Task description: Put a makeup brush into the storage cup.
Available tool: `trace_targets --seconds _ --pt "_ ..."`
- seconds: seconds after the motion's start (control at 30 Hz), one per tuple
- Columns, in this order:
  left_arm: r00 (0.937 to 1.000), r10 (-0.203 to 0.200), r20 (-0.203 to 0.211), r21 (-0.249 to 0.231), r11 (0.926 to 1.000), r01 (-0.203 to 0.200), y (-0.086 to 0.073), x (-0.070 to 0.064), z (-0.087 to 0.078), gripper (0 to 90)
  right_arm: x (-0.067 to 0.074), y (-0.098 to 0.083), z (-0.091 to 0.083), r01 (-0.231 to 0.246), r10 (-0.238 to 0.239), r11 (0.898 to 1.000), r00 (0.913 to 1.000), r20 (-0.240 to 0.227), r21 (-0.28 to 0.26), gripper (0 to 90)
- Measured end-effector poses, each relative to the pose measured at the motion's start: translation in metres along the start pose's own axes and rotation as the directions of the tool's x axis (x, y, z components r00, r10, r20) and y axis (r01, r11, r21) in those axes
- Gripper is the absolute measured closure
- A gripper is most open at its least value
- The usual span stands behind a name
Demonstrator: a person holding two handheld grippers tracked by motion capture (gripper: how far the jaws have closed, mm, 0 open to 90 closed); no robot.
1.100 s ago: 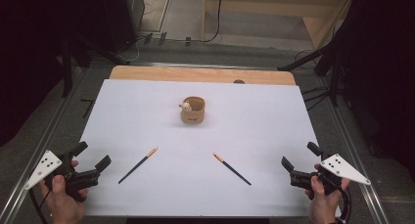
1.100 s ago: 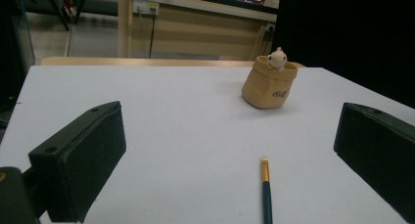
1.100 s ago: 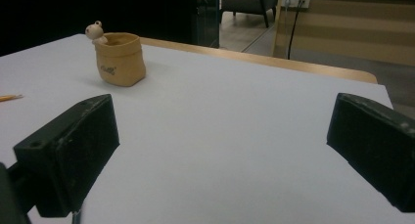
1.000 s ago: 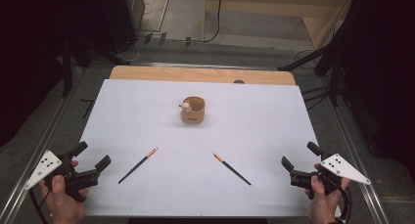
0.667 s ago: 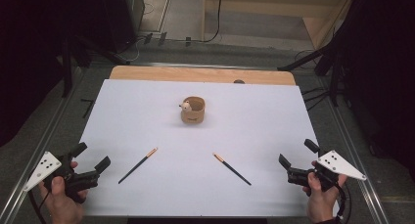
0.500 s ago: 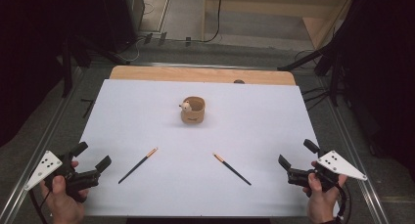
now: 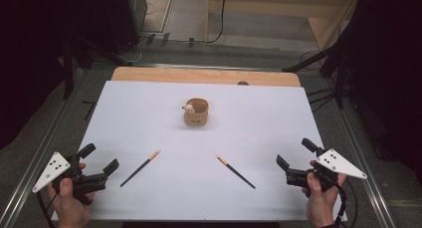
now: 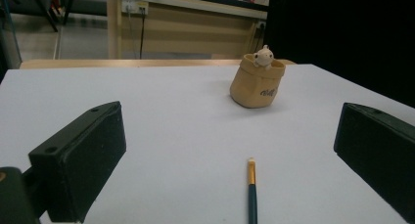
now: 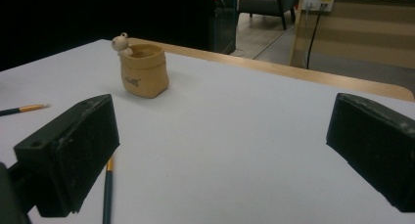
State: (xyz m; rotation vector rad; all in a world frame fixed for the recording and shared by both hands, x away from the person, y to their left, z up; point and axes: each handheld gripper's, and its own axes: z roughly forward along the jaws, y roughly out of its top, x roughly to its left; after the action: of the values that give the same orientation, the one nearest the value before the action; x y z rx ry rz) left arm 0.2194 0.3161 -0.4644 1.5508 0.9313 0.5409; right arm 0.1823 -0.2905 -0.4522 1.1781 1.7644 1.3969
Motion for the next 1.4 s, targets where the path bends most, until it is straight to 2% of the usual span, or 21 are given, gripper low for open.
trace_targets --seconds 0.53,0.67,0.87,1.07,1.4 --pt "0.9999 0.001 0.01 0.004 1.0 -0.001 0.0 -0.003 0.005 0.0 0.01 0.01 0.018 -0.009 0.01 0.999 0.999 -0.043 0.045 0.3" --pt "1.0 0.003 0.009 0.004 1.0 -0.003 0.0 -0.002 0.004 0.0 0.015 0.015 0.027 0.009 -0.006 0.998 0.9985 -0.054 0.065 0.6" --pt "1.0 -0.004 0.007 0.0 1.0 0.004 0.0 -0.002 0.004 0.0 0.019 0.018 0.037 0.009 -0.003 0.995 0.9984 -0.056 0.102 1.3" --pt "0.9999 -0.007 0.008 -0.004 1.0 0.007 0.0 -0.002 0.004 0.0 0.027 0.021 0.049 0.033 -0.021 0.99 0.9958 -0.089 0.136 1.3" --pt "0.9999 -0.008 0.009 -0.006 1.0 0.008 0.001 -0.003 0.003 0.0 0.036 0.026 0.061 0.059 -0.039 0.985 0.9917 -0.122 0.164 1.3"
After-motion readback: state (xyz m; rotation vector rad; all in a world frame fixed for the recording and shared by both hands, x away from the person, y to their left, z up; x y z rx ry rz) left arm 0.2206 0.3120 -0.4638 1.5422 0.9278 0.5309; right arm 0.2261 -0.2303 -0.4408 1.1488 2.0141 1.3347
